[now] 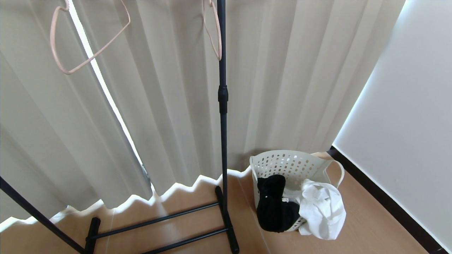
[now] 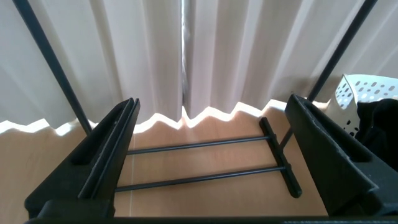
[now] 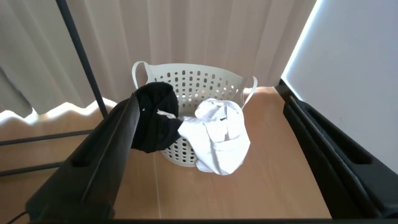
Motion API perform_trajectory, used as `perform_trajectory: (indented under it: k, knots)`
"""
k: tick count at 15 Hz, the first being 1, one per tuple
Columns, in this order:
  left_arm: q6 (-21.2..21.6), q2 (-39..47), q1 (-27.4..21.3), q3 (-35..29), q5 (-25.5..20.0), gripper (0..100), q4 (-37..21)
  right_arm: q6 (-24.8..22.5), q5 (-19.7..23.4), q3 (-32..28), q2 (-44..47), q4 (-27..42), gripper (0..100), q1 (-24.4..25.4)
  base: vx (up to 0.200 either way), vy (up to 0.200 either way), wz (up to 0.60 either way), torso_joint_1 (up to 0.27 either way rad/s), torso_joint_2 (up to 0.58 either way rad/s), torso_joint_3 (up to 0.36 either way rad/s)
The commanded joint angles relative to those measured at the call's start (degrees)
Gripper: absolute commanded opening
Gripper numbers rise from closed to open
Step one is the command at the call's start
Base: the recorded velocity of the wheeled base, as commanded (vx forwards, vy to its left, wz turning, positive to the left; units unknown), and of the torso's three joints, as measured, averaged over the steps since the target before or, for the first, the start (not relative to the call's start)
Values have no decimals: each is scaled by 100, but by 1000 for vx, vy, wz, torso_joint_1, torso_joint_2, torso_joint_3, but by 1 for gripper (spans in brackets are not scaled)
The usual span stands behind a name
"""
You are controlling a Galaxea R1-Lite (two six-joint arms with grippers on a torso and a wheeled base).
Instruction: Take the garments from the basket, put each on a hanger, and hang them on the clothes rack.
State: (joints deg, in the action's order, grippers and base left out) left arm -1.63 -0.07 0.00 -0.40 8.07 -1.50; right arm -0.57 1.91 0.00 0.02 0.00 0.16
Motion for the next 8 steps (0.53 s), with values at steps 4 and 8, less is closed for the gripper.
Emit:
perform_trajectory:
  k: [4, 8]
  knots:
    - [-4, 7, 0, -4, 2, 100, 1, -4, 2, 0, -2, 0, 100, 2, 0, 0, 0, 2, 1, -177]
    - [-12, 7, 0, -4, 2, 100, 1, -4, 2, 0, -2, 0, 100, 2, 0, 0, 0, 2, 6, -192]
